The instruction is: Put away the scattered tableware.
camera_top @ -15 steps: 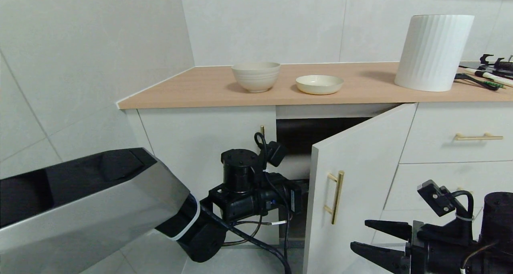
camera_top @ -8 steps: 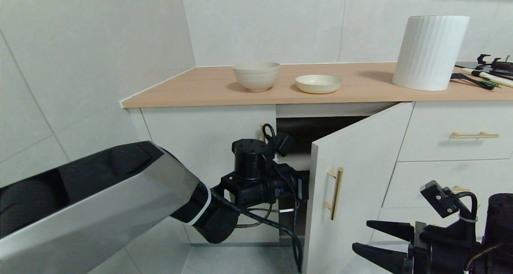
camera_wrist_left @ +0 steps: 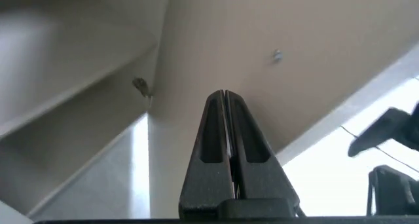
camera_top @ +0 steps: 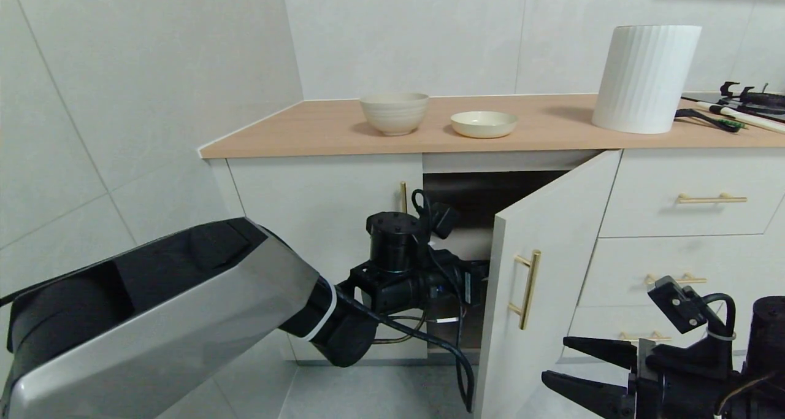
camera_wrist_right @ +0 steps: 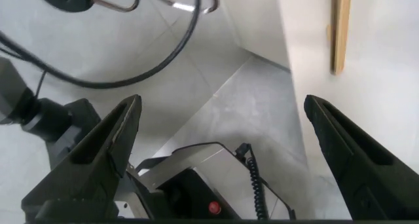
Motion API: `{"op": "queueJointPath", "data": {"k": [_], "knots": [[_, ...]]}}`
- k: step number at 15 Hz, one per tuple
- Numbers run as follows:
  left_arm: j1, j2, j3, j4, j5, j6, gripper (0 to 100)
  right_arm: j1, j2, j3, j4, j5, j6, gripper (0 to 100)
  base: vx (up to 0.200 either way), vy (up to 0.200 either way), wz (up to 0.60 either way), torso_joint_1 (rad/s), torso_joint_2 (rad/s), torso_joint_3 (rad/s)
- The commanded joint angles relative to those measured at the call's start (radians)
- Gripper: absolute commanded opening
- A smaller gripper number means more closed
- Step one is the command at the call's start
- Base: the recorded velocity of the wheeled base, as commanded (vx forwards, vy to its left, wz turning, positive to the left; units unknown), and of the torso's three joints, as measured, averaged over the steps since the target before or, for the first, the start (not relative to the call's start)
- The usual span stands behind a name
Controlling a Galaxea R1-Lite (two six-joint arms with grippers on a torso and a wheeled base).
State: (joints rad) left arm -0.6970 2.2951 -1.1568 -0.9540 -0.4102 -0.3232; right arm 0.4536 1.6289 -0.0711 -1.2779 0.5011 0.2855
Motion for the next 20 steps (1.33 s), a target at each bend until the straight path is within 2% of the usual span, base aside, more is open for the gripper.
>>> {"op": "queueJointPath", "data": {"k": [1,3,6,8,10,11,12,13,16,17,18,20], "knots": [[-0.015,0.017,-0.034,0.012,-0.001,0.000,0,0.025,-0.027,0.005,0.002,0.001,0.000,100,0.000,0.000,0.00,0.000,0.00,0.000],[-0.036,0.014,-0.032,0.014,0.001,0.000,0,0.054,-0.049,0.010,0.002,-0.001,0.000,100,0.000,0.000,0.00,0.000,0.00,0.000],[-0.107,-0.023,-0.035,0.018,0.010,0.001,0,0.174,-0.152,0.014,0.015,-0.024,0.003,100,0.000,0.000,0.00,0.000,0.00,0.000],[-0.206,-0.094,-0.029,0.077,0.008,0.001,0,0.303,-0.262,0.013,0.058,-0.064,0.003,100,0.000,0.000,0.00,0.000,0.00,0.000],[-0.286,-0.167,-0.017,0.146,0.004,0.001,0,0.392,-0.420,-0.041,0.215,-0.073,0.004,100,0.000,0.000,0.00,0.000,0.00,0.000],[-0.289,-0.177,-0.007,0.146,0.005,0.001,0,0.392,-0.451,-0.059,0.265,-0.073,0.003,100,0.000,0.000,0.00,0.000,0.00,0.000],[-0.288,-0.194,0.019,0.143,0.008,0.001,0,0.392,-0.518,-0.105,0.400,-0.075,0.003,100,0.000,0.000,0.00,0.000,0.00,0.000],[-0.259,-0.210,0.045,0.141,0.018,0.001,0,0.392,-0.555,-0.141,0.489,-0.075,0.001,100,0.000,0.000,0.00,0.000,0.00,0.000],[-0.177,-0.276,0.121,0.139,0.031,0.003,0,0.390,-0.520,-0.167,0.508,-0.115,0.001,100,0.000,0.000,0.00,0.000,0.00,0.000],[-0.116,-0.347,0.187,0.139,0.047,0.012,0,0.378,-0.442,-0.213,0.508,-0.173,0.001,100,0.000,0.000,0.00,0.000,0.00,0.000],[-0.072,-0.393,0.230,0.143,0.053,0.030,0,0.358,-0.380,-0.254,0.508,-0.211,0.000,100,0.000,0.000,0.00,0.000,0.00,0.000],[0.056,-0.525,0.353,0.152,0.071,0.099,0,0.295,-0.224,-0.383,0.506,-0.289,-0.002,100,0.000,0.000,0.00,0.000,0.00,0.000]]}}
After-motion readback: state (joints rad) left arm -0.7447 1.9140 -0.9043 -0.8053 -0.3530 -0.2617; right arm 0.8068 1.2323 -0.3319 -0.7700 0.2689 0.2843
